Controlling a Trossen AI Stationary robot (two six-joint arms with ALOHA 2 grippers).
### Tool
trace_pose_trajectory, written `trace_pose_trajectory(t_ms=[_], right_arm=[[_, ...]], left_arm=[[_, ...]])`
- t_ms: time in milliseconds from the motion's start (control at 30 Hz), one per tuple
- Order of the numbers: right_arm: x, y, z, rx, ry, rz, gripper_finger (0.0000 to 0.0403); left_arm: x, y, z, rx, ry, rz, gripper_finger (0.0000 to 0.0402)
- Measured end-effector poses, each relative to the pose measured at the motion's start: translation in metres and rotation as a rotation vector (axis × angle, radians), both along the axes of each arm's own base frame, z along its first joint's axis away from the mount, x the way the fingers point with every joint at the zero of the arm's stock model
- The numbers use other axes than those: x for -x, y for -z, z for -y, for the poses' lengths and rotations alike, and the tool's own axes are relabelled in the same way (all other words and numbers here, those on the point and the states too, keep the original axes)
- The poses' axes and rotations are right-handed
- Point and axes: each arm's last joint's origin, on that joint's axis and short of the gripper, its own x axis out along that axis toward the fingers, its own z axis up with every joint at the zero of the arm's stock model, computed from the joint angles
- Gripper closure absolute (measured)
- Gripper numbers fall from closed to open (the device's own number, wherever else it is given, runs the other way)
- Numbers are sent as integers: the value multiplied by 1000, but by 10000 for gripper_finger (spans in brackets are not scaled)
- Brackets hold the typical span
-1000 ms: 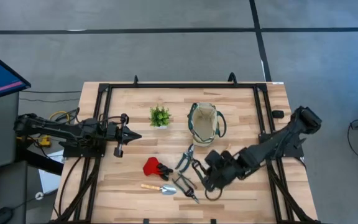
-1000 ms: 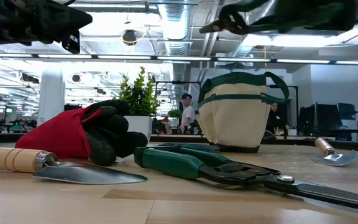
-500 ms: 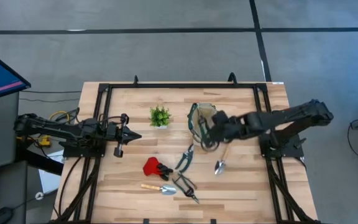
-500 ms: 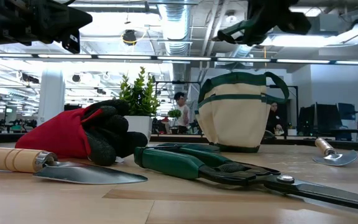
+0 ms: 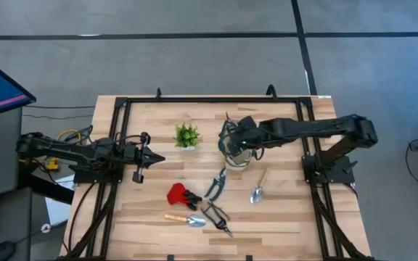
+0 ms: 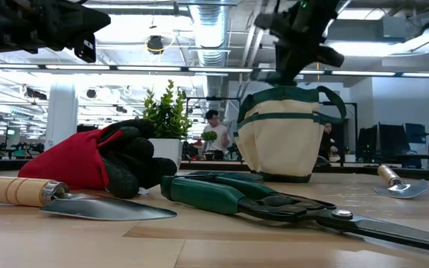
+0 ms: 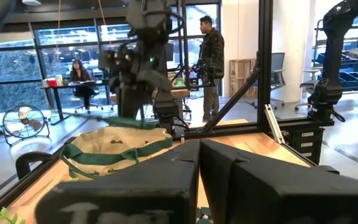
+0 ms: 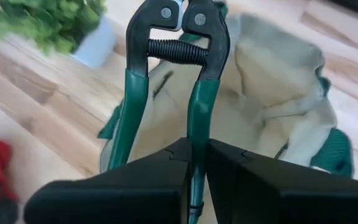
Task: Pick & Place Garden tools in Gardening bag
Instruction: Put the right green fruit pruner into the white gardening bag
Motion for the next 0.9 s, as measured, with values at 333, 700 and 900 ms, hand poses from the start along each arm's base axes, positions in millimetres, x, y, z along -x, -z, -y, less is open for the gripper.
trace_pose_trajectory(t_ms=[333, 700, 900], right_arm=[[-7, 31, 0, -63, 36, -177, 387], [1, 30, -1, -129, 97, -214, 387], [1, 31, -1, -147, 101, -212, 387]], left_arm=[[0, 0, 0, 2, 2, 4, 399], [0, -1, 0, 3, -3, 7, 399], [0, -1, 0, 3, -3, 7, 399]])
